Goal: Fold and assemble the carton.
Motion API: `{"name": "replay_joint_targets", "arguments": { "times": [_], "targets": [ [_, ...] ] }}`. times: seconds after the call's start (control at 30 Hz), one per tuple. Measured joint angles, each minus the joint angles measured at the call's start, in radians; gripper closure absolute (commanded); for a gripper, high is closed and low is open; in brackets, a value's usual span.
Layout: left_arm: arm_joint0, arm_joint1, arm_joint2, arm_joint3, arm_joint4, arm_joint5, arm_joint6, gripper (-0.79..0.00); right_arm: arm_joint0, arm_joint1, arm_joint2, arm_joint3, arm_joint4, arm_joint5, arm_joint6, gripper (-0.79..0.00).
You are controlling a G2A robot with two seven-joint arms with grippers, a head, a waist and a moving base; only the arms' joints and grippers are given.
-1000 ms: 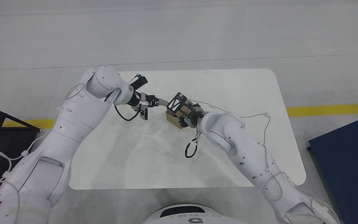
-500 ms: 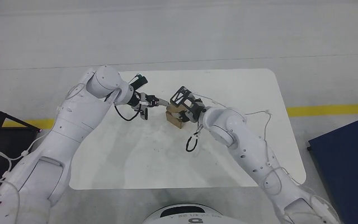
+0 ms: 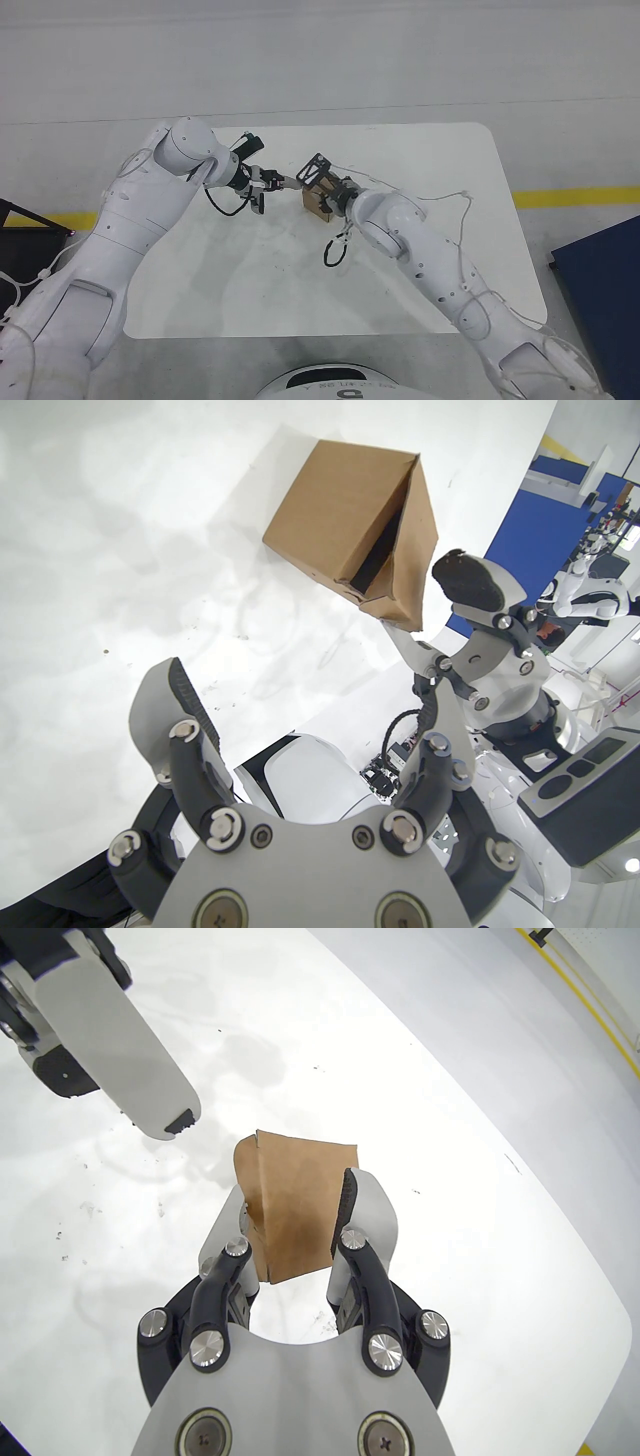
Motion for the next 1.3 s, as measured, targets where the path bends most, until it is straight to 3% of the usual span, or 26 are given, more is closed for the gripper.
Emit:
{"name": "replay_joint_targets", "arguments": {
  "times": [0.07, 0.13, 0.17, 0.43, 0.63, 0.77, 0.93, 1.1, 1.13, 1.3],
  "targets": [
    [0.0, 0.0, 0.0, 0.0, 0.0, 0.0, 0.0, -0.785, -0.005, -0.001, -0.011, -0.004, -0.037, 0.015, 0.007, -0.406],
    [0.0, 0.0, 0.0, 0.0, 0.0, 0.0, 0.0, -0.785, -0.007, -0.004, -0.022, -0.005, -0.056, 0.023, 0.014, -0.508],
    [0.0, 0.0, 0.0, 0.0, 0.0, 0.0, 0.0, -0.785, -0.007, -0.006, -0.027, -0.005, -0.062, 0.028, 0.018, -0.514],
    [0.0, 0.0, 0.0, 0.0, 0.0, 0.0, 0.0, -0.785, 0.005, -0.017, -0.034, 0.012, -0.069, 0.043, 0.025, -0.468],
    [0.0, 0.0, 0.0, 0.0, 0.0, 0.0, 0.0, -0.785, 0.005, -0.022, -0.013, 0.011, 0.015, 0.007, 0.026, -0.526],
    [0.0, 0.0, 0.0, 0.0, 0.0, 0.0, 0.0, -0.785, 0.013, -0.023, 0.032, 0.013, 0.138, -0.025, 0.044, -0.505],
    [0.0, 0.0, 0.0, 0.0, 0.0, 0.0, 0.0, -0.785, 0.021, -0.023, 0.036, 0.027, 0.103, 0.005, 0.054, -0.517],
    [0.0, 0.0, 0.0, 0.0, 0.0, 0.0, 0.0, -0.785, 0.032, -0.03, 0.024, 0.051, 0.088, 0.032, 0.048, -0.471],
    [0.0, 0.0, 0.0, 0.0, 0.0, 0.0, 0.0, -0.785, 0.035, -0.031, 0.023, 0.055, 0.085, 0.036, 0.047, -0.397],
    [0.0, 0.0, 0.0, 0.0, 0.0, 0.0, 0.0, -0.785, 0.041, -0.036, 0.02, 0.063, 0.072, 0.054, 0.037, -0.271]
  ]
}}
